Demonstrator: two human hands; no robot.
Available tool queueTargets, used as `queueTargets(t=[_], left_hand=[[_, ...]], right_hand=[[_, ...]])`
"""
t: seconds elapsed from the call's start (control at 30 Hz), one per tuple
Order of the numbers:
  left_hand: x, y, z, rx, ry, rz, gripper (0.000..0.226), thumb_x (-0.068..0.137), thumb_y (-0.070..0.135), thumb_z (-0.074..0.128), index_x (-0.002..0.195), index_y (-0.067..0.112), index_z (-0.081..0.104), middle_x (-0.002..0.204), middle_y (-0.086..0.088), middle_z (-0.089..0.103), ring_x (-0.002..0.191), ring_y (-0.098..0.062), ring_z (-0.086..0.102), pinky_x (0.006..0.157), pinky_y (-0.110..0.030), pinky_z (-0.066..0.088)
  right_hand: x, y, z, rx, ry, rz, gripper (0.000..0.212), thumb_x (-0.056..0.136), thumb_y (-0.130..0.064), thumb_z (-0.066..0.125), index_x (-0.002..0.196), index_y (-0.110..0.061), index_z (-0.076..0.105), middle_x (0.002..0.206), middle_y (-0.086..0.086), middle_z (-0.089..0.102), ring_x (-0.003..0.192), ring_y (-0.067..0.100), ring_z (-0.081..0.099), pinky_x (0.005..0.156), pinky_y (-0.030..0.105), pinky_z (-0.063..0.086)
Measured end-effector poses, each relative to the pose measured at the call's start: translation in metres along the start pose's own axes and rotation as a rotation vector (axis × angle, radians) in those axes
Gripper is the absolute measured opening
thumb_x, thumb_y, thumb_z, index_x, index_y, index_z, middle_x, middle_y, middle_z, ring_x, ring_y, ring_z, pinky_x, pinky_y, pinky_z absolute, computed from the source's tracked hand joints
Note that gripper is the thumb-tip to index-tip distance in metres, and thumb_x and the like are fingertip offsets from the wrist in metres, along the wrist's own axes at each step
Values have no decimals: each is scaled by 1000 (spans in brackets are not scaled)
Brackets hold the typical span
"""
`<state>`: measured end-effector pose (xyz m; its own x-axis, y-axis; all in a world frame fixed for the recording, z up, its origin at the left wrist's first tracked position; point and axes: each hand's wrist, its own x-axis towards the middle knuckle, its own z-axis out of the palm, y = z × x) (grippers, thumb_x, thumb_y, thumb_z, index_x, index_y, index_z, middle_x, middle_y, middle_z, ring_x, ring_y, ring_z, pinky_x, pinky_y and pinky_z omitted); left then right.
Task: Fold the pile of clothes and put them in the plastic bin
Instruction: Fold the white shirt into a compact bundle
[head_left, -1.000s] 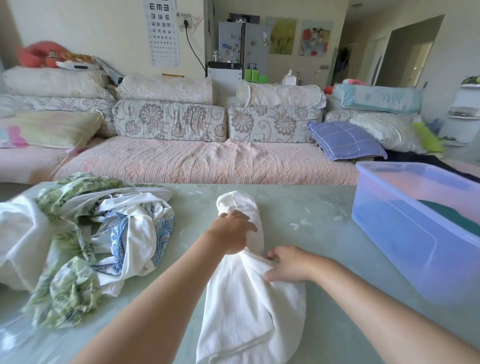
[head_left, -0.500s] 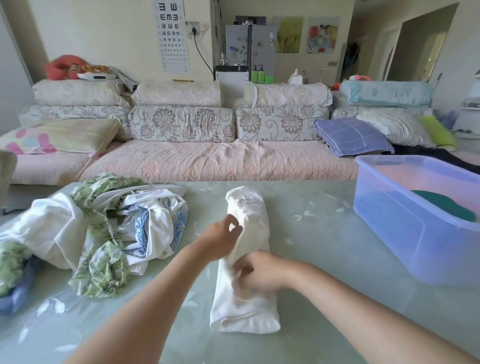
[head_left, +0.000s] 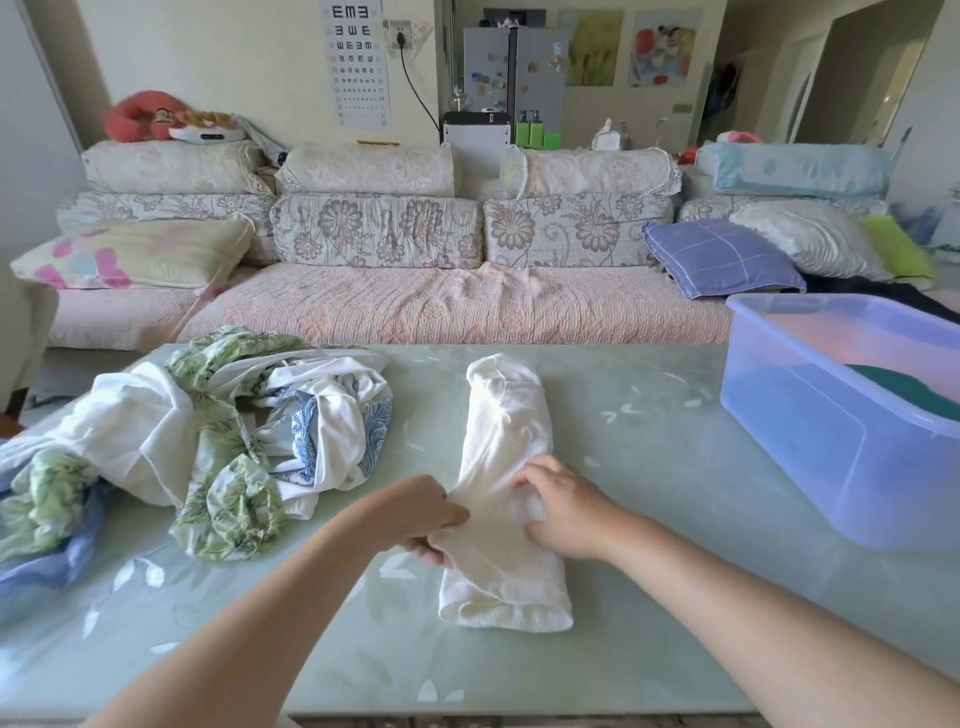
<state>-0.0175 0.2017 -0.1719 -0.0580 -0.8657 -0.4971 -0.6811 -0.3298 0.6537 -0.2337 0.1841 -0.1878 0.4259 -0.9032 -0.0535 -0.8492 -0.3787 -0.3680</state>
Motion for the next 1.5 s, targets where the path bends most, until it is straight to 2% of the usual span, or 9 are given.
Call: queueTargets(t=[0.07,0.3,0.47,0.6,0.77,1.03,1.17,1.27,1.5], left_hand=[[-6,-1,-4,-123,-134,2,32,100,22,53,107,-8,60,78,-14,70,59,-21,70,51,-24,53],[-10,1,-10,477,-384,-142,43,97,49,43,95,11,63,91,-2,77,61,-18,69,45,-22,31],[17,29,-28,580,198,32,63,93,66,37,95,10,66,85,-4,74,74,-25,71,83,-33,51],[46,51,-16,394,554,266,33,97,39,45,108,14,63,103,-11,68,96,-32,62,73,-31,46],[88,57,-6,225,490,122,46,91,46,52,99,3,66,96,-12,69,88,-31,64,61,-31,40],[92,44,-19,-473,404,89,29,102,8,42,77,7,57,50,-3,63,40,-17,58,51,-27,53],[72,37,-13,-127,243,36,53,98,46,48,76,2,67,71,-14,72,48,-23,65,62,-27,58],[60,28,-10,154,135,87,39,86,42,65,68,8,62,75,-15,74,57,-21,67,72,-27,57],[32,7,-13,-280,-145,-2,21,99,23,57,94,4,64,72,-6,63,53,-14,60,57,-27,56]], right_hand=[[2,-4,-2,-31,34,-15,64,82,-28,64,141,-27,38,154,-1,22,143,24,29,115,37,29],[21,-8,-5,-169,-26,-10,90,85,-26,53,159,-26,1,166,-3,-14,153,15,-5,122,39,12],[47,-2,0,-134,0,-10,69,97,-17,32,160,-22,4,167,-6,-8,153,11,-6,124,39,9],[62,7,5,-69,136,-115,59,93,-10,38,151,-18,37,162,-4,26,151,17,20,118,43,28],[77,18,7,145,322,-163,31,91,-13,46,112,-21,68,128,-10,58,121,21,54,105,36,43],[93,23,8,-40,206,-112,70,94,-30,55,157,-21,24,165,-2,19,153,16,14,123,33,17],[99,21,10,-142,127,-90,60,105,-41,35,159,-26,15,168,-2,1,154,19,-3,124,37,9],[99,15,12,-195,72,-36,57,106,-44,23,159,-31,7,167,-1,-10,153,20,-11,123,44,9],[92,3,16,-204,6,-3,59,103,-45,19,158,-37,-2,165,-2,-20,151,18,-20,123,50,3]])
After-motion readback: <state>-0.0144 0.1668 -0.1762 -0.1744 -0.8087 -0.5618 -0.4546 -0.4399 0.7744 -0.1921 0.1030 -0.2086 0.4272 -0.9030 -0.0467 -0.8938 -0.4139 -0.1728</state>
